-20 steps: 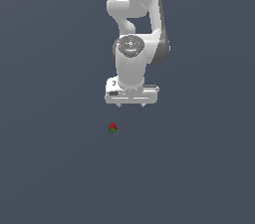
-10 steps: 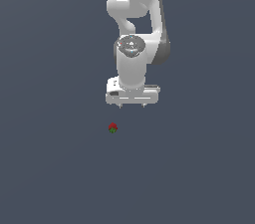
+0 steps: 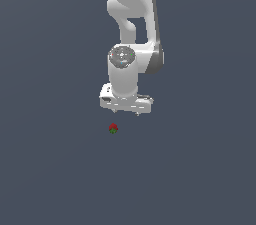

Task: Pick up the object and move it to a goal position.

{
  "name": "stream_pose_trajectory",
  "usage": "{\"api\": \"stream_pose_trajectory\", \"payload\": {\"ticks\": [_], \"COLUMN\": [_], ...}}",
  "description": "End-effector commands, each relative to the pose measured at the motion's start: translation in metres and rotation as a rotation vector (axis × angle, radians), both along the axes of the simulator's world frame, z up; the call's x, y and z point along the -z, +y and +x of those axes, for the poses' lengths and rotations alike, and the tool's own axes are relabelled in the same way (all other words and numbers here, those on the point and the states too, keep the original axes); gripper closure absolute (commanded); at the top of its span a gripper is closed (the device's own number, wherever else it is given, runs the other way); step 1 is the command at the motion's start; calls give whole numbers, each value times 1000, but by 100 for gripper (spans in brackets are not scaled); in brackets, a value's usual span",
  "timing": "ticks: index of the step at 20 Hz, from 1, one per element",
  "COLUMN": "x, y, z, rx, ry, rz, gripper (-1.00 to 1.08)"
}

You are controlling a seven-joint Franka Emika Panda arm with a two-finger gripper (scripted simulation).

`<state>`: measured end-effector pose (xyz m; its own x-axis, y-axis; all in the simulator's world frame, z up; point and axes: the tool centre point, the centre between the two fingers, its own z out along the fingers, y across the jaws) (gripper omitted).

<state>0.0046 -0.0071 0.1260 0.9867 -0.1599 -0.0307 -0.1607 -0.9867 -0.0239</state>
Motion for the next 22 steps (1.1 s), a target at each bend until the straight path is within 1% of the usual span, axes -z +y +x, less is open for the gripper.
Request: {"api": "stream_pose_trajectory", "payload": {"ticks": [1, 6, 11, 16, 22], "x": [10, 31, 46, 53, 56], "y": [-12, -37, -55, -63, -64], "z": [6, 19, 26, 29, 28], "rx": [67, 209, 302, 346, 345], "ry": [-3, -11, -18, -21, -20], "rz": [-4, -17, -27, -32, -32], "gripper": [-92, -92, -92, -92, -92]}}
